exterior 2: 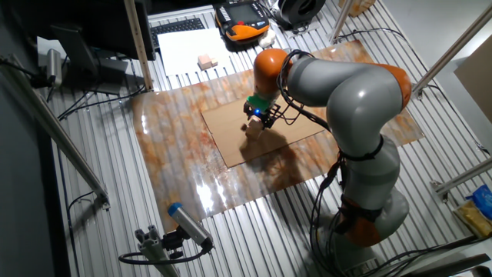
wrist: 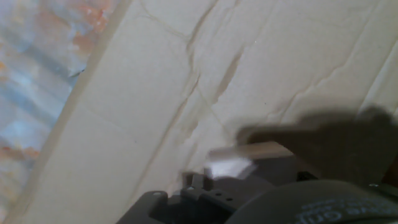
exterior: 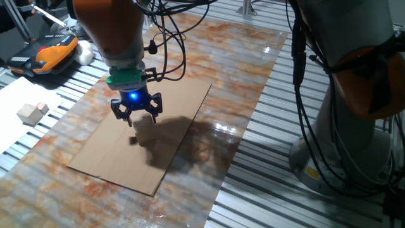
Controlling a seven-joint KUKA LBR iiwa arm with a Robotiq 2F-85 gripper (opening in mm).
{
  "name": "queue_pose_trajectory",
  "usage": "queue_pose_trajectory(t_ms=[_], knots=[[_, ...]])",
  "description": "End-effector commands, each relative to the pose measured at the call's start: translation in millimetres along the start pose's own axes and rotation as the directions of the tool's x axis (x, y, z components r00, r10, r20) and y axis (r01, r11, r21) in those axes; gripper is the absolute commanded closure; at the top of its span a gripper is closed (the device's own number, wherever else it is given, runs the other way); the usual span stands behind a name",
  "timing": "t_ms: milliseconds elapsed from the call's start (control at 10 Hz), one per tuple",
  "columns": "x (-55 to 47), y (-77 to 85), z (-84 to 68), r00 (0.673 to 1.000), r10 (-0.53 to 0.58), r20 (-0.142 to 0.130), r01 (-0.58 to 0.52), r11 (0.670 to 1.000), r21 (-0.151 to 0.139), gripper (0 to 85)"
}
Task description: Grab the block and place it at the designated location
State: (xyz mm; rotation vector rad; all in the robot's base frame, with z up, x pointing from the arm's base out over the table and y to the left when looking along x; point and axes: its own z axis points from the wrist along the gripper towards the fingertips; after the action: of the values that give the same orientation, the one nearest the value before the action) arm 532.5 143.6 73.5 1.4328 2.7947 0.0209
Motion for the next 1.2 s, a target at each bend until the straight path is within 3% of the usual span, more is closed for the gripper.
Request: queue_pose_trajectory(t_ms=[0,100,200,300,400,500,600,700,800,900,1000,1100], knots=[[-0.2,0.2,0.1,1.0,0.0,0.007,0.0,1.0,0.008,17.0],[-1.6,0.5,-1.7,1.0,0.004,0.023,-0.005,0.999,0.037,17.0],[-2.9,-1.6,-9.6,1.0,-0.012,0.011,0.012,0.999,0.034,17.0],[-4.0,-4.3,-18.2,1.0,-0.012,-0.009,0.012,1.0,0.012,17.0],[-5.4,-8.0,-27.2,1.0,-0.017,-0.007,0.017,1.0,0.015,17.0],[-8.1,-11.1,-35.4,1.0,-0.021,-0.01,0.021,1.0,0.0,17.0],[-11.6,-13.7,-42.0,0.997,-0.062,-0.044,0.061,0.998,-0.03,34.0],[-16.3,-13.9,-47.2,0.991,-0.123,-0.056,0.121,0.992,-0.044,51.0],[-25.9,-14.2,-55.7,0.965,-0.258,-0.05,0.257,0.966,-0.036,85.0],[-36.9,-15.3,-66.4,0.93,-0.365,-0.038,0.364,0.931,-0.026,85.0],[-51.6,-18.8,-78.0,0.872,-0.488,-0.037,0.487,0.873,-0.029,85.0],[-67.5,-21.3,-87.1,0.799,-0.602,-0.019,0.601,0.799,-0.017,85.0]])
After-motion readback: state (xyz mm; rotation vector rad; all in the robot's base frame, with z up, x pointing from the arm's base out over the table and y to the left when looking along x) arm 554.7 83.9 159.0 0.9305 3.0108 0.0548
